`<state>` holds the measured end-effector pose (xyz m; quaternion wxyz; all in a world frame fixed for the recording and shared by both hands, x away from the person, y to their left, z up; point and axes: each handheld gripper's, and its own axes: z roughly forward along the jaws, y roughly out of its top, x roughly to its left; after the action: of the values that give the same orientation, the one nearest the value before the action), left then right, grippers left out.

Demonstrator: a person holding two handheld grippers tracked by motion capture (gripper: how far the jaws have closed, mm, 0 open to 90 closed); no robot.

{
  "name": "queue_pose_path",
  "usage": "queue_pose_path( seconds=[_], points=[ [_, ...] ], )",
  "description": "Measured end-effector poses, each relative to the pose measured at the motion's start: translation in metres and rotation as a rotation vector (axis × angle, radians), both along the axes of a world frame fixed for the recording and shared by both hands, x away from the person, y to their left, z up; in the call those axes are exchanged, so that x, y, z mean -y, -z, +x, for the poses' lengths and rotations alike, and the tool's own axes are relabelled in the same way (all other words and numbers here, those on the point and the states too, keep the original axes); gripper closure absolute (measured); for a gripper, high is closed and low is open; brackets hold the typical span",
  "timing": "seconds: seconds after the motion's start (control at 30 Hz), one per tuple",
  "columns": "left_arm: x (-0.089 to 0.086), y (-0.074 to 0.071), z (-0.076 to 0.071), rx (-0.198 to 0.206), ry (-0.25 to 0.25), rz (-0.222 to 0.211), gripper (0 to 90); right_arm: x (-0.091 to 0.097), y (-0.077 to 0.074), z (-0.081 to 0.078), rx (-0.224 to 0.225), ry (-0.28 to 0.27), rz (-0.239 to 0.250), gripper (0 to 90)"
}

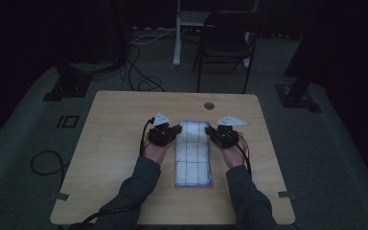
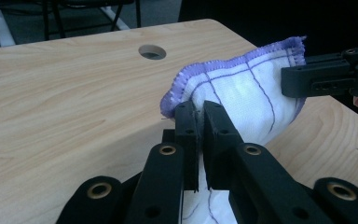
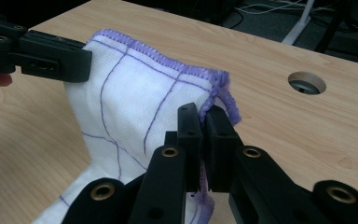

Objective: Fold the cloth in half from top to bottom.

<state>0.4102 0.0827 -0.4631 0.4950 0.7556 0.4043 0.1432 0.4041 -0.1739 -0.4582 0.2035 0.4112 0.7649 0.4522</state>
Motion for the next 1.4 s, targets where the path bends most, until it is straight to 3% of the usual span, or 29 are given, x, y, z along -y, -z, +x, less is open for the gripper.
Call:
queue_pose_path(
  seconds=[0.63,1.4],
  points=[
    [-0.006,0.006,-0.027,-0.002,0.028,-0.044,85.8,0.002,0.009,-0.024,0.004,-0.022,0.017,87.2],
    [-0.008,0.015,-0.050,-0.006,0.051,-0.055,85.8,0.003,0.018,-0.042,-0.002,-0.038,0.015,87.2]
  ],
)
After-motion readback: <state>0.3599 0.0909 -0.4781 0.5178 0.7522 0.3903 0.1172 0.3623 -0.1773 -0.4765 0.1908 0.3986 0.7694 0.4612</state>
